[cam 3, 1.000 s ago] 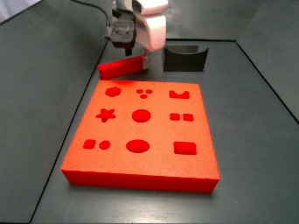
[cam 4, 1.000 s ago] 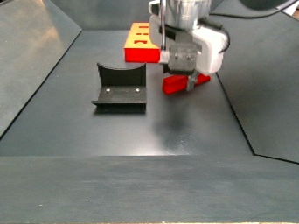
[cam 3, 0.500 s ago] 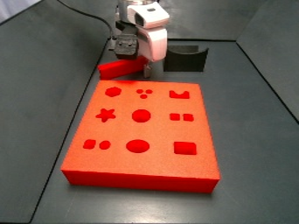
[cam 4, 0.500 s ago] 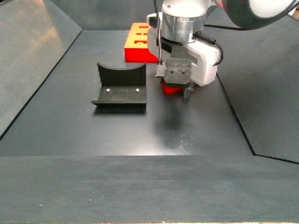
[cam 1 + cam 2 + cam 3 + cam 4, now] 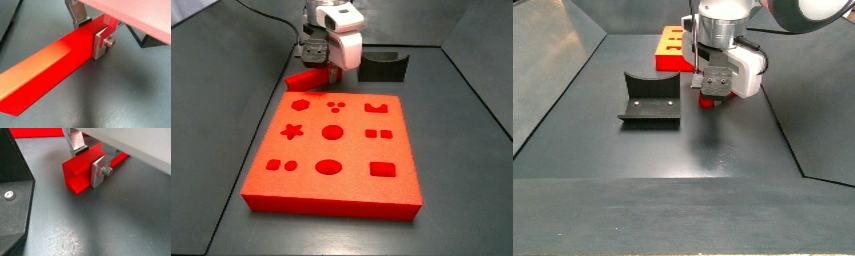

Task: Pick up the arch object. Move up. Place the arch object on the fixture. Regrasp the arch object. Move to above the board. Insert the arch object.
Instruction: Pick up the arch object.

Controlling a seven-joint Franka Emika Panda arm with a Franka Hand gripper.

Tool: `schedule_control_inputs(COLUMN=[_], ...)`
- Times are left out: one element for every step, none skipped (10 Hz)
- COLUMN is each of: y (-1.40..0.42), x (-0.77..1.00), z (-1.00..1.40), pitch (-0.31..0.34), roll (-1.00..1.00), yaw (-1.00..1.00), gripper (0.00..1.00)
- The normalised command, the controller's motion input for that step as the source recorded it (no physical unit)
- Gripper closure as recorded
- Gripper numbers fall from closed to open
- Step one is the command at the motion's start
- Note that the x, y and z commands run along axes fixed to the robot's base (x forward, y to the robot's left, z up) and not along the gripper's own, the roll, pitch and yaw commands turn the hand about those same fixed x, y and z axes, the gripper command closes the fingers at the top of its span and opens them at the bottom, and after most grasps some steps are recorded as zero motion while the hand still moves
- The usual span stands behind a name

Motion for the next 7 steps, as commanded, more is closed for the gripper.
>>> schedule_control_inputs(y=[0.0, 0.0, 0.0, 0.0, 0.0, 0.0, 0.0], x=[0.0, 0.0, 0.0, 0.0, 0.0, 0.0, 0.0], z=[0.0, 0.0, 0.0, 0.0, 0.0, 0.0, 0.0], pitch=[0.0, 0.0, 0.0, 0.0, 0.0, 0.0, 0.0], roll=[0.0, 0.0, 0.0, 0.0, 0.0, 0.0, 0.0], yaw=[0.0, 0.0, 0.0, 0.0, 0.0, 0.0, 0.0], gripper=[1.0, 1.0, 1.0, 1.0, 1.0, 1.0, 1.0])
